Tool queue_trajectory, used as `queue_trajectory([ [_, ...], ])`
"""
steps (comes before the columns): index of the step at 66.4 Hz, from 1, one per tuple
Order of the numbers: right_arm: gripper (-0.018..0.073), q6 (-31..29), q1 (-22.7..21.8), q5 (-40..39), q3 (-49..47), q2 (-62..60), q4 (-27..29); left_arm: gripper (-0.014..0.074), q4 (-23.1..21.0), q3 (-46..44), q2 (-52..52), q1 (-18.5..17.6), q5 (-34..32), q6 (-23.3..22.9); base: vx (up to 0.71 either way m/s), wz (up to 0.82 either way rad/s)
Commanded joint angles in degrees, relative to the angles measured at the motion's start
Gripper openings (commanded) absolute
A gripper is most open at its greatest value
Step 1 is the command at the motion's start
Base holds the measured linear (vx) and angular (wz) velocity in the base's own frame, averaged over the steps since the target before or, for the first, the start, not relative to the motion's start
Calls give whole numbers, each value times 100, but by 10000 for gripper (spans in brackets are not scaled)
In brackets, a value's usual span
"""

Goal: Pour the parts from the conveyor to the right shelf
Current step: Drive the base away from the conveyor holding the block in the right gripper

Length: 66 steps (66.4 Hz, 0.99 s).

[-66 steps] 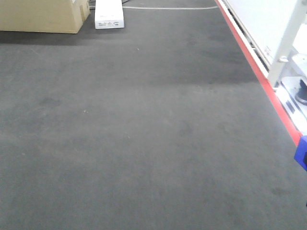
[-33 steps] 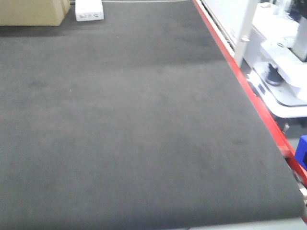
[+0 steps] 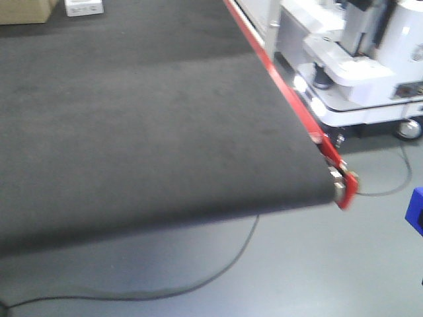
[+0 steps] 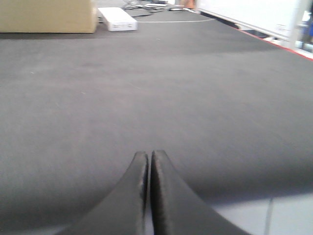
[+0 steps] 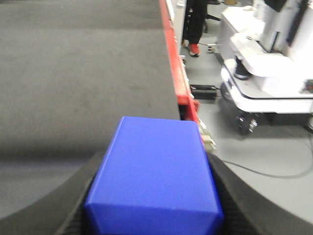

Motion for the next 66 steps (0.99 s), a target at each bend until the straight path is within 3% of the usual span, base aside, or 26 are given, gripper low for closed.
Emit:
queue_trajectory([
  [1,-5,-41,-45,-398,-172,47,14,-6,-45,-110,77,-8,-408,-49,-41,-29],
  [37,-5,-41,-45,-398,-172,47,14,-6,-45,-110,77,-8,-408,-49,-41,-42],
  [66,-5,-41,-45,-338,-172,47,14,-6,-45,-110,77,-8,-408,-49,-32,-79],
])
